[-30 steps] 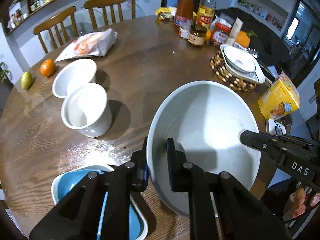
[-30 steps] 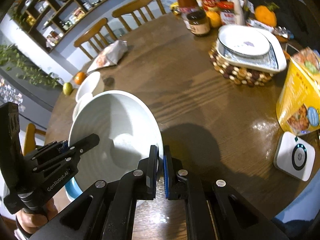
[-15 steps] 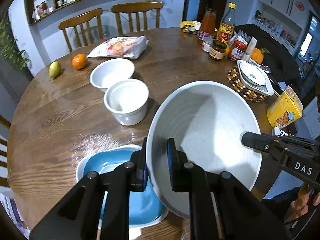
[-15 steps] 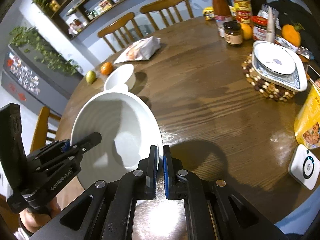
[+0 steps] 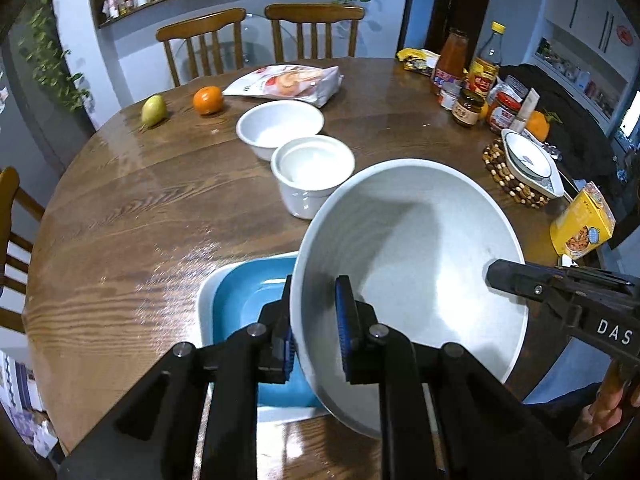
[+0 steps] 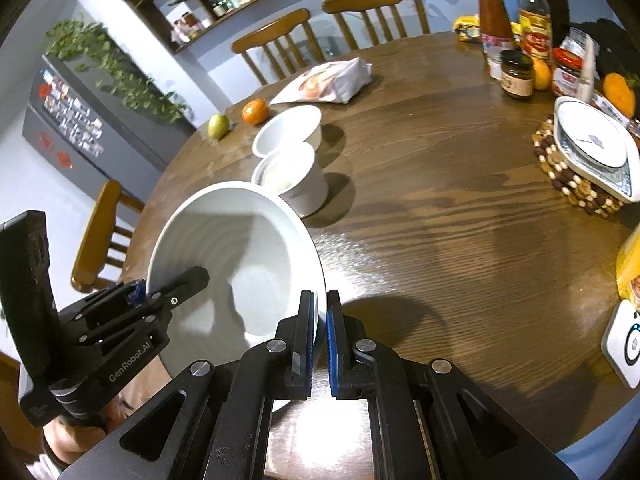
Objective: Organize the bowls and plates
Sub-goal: 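Lift the large white bowl with both grippers and carry it toward the plate stack, then lower the large white bowl onto the teal plate with both grippers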
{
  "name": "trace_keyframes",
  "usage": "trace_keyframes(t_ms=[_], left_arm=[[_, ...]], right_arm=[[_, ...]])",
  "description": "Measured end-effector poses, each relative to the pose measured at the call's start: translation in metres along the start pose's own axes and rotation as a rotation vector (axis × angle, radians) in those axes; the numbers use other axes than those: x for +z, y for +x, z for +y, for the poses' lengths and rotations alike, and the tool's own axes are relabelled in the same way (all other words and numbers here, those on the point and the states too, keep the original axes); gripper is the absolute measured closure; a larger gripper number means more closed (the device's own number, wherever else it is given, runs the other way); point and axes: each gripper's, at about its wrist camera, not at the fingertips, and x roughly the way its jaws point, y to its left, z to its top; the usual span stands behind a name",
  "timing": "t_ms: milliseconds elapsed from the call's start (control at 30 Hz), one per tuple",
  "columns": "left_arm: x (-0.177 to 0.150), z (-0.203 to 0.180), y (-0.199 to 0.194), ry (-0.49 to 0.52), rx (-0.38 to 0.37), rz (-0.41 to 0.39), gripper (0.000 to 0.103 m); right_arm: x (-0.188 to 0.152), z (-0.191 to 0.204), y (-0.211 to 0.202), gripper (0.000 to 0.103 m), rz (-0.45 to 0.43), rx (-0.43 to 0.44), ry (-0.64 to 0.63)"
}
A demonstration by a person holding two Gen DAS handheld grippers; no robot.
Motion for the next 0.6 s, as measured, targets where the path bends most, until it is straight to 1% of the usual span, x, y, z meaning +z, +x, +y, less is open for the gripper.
trace_keyframes(t_ms=[433, 600], left_arm=[[-0.022, 0.048, 0.001, -0.112, 0.065, 0.051, 0.087], [-0.027, 0.064, 0.008, -0.149, 0.072, 0.082, 0.086]], right_arm=[[-0.002, 0.037, 0.039, 0.097, 0.100, 0.058, -0.082], [0.000, 0.047, 0.054, 0.097, 0.137, 0.069, -0.102]])
